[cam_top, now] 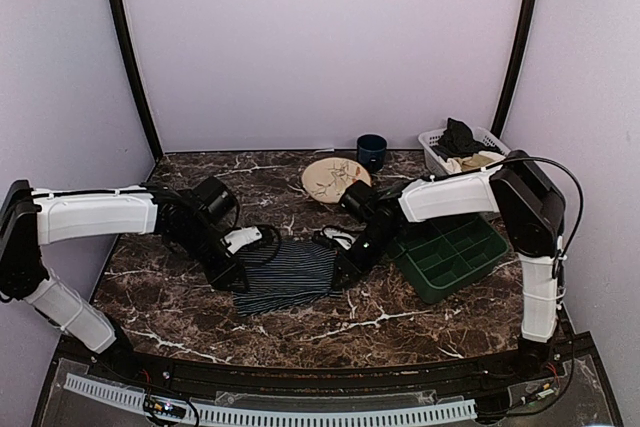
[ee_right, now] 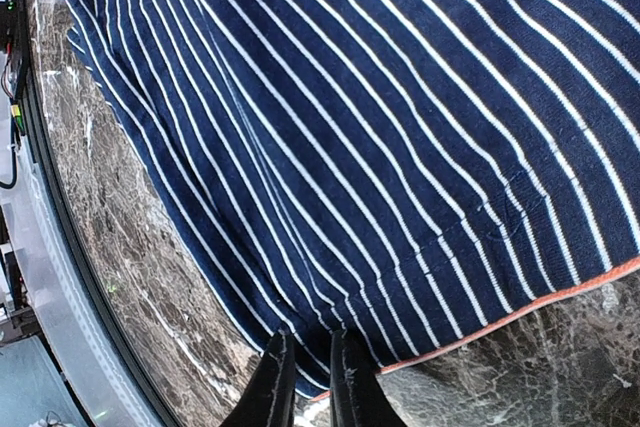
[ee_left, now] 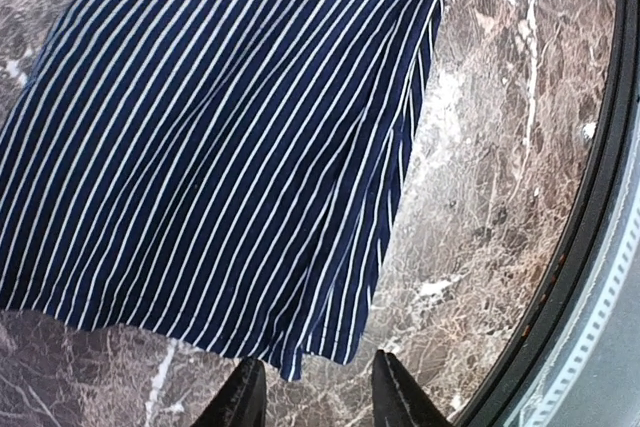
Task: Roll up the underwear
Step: Fold the underwear at the center of the board.
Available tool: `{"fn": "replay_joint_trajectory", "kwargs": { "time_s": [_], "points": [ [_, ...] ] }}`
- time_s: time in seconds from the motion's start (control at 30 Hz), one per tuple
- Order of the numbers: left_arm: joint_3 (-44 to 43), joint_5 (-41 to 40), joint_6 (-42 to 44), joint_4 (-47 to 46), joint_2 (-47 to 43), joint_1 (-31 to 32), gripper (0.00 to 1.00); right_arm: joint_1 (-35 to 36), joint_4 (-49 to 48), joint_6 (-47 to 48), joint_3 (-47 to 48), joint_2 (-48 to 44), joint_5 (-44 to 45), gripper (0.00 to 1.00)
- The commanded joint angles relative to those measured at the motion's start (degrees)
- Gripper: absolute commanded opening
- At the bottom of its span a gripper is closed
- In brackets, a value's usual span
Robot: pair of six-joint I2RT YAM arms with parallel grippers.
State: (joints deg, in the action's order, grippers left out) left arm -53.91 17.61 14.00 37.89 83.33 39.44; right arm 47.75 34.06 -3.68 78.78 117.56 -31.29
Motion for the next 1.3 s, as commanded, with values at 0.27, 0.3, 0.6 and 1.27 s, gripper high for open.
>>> {"fn": "replay_joint_trajectory", "kwargs": {
  "time_s": [0.27,0.3,0.6,1.27],
  "points": [
    [0.0,-5.4,5.8,-0.5,8.3,4.6,0.37,-0.7,1.0,0.2,-2.2,3.2,2.1,0.14],
    [0.1,-6.6,5.8,-0.6,8.6,4.8,0.36,-0.8,1.1,0.2,-2.0,3.2,2.1,0.14],
    [0.4,-12.1,6.2,-0.3,9.6,5.6,0.23,-1.1,1.3,0.3,-2.1,3.2,2.4,0.13],
    [-0.7,-4.8,9.2,5.0,1.1,6.9,0.0,-1.2,1.8,0.1,-1.8,3.9,2.9,0.13]
  ]
}}
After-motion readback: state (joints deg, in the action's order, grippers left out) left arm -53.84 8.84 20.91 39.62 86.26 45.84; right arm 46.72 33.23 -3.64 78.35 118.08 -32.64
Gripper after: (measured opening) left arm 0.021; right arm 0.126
